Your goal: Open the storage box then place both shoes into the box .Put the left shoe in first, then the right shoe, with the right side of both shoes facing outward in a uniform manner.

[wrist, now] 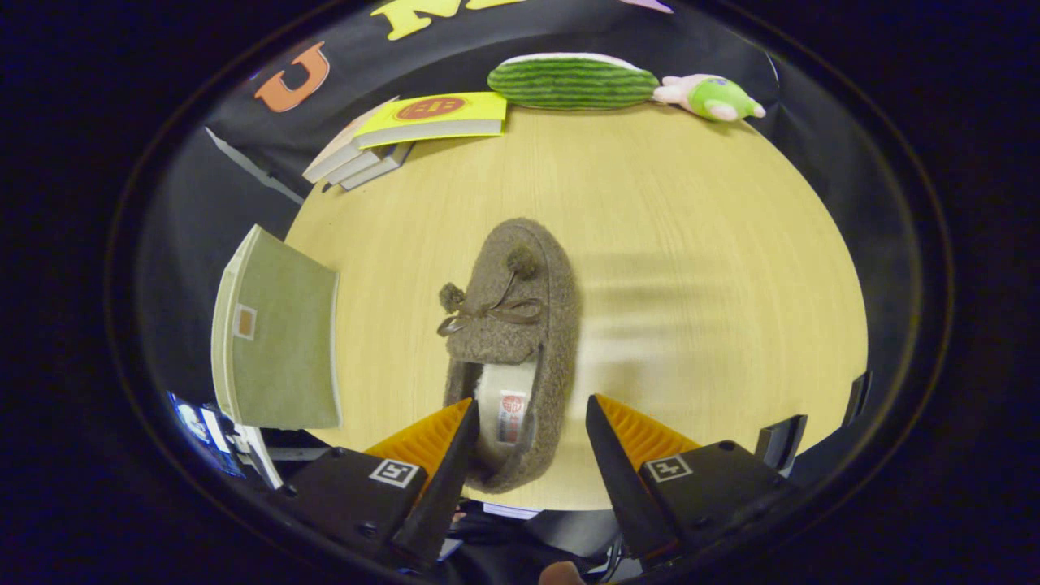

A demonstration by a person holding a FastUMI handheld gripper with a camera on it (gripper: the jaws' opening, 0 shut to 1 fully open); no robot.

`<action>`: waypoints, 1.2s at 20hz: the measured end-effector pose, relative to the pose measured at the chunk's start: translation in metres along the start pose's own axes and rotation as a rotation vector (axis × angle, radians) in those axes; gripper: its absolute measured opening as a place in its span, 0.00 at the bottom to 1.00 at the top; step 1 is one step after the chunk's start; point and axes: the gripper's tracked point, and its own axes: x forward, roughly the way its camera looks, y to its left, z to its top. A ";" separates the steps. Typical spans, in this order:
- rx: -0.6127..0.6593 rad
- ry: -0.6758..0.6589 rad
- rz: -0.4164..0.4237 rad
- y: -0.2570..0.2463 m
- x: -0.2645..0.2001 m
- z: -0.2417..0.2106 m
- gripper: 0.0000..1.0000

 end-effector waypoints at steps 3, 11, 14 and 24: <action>0.077 0.041 0.038 -0.002 0.014 -0.001 0.79; 0.234 0.053 0.050 -0.016 0.021 -0.001 0.12; 0.324 0.077 0.126 0.002 0.010 -0.010 0.06; 0.244 -0.085 0.313 0.150 -0.107 0.011 0.06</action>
